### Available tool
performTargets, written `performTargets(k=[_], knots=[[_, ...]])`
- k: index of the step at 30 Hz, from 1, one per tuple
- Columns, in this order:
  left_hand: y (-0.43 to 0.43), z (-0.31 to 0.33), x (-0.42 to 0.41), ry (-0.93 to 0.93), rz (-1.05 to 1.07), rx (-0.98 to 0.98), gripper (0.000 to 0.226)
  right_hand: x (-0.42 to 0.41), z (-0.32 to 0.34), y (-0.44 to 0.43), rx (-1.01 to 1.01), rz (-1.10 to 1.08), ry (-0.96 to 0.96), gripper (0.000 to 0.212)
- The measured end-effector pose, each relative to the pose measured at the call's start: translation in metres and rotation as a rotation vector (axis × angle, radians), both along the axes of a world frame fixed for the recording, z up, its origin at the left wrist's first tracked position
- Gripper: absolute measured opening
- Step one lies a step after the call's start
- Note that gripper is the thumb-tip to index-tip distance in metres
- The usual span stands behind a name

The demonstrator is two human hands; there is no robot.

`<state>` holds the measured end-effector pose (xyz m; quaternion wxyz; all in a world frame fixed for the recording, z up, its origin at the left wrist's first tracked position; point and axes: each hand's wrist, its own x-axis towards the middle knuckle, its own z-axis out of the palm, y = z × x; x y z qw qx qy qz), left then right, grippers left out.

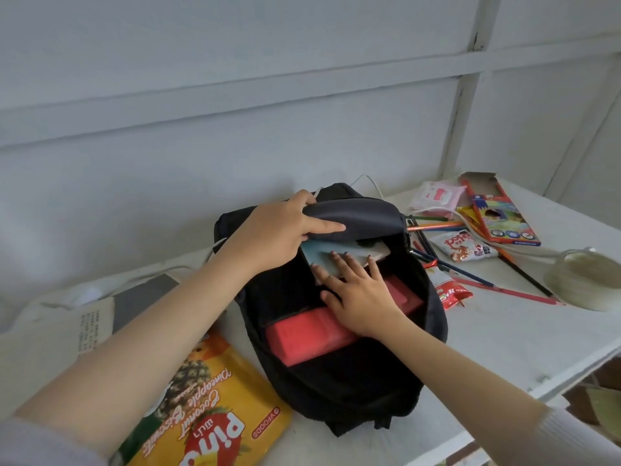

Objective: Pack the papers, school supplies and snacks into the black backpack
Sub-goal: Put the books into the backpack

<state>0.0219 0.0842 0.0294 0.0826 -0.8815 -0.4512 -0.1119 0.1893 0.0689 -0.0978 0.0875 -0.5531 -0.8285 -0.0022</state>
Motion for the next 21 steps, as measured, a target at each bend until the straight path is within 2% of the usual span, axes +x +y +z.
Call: performTargets(k=[8,12,14,17,19,21], knots=[[-0.007,0.002,-0.001,-0.021,0.012,0.039,0.052,-0.005,0.002,0.019,-0.02,0.015,-0.004,0.081],[-0.005,-0.003,-0.001,-0.019,0.004,0.043,0.053,-0.006,0.004,0.017,-0.074,0.017,0.007,0.061],[-0.004,-0.006,-0.002,-0.039,0.02,0.018,0.054,-0.007,0.01,0.009,-0.159,0.022,0.042,0.063],[-0.006,-0.014,-0.006,-0.161,0.08,-0.19,0.055,-0.012,0.029,-0.019,-0.326,0.119,0.081,0.066],[-0.012,-0.018,-0.014,-0.359,0.11,-0.403,0.049,-0.018,0.044,-0.042,-0.438,0.244,0.137,0.053],[-0.025,-0.021,-0.024,-0.511,0.143,-0.525,0.04,-0.026,0.059,-0.062,-0.533,0.36,0.236,0.036]])
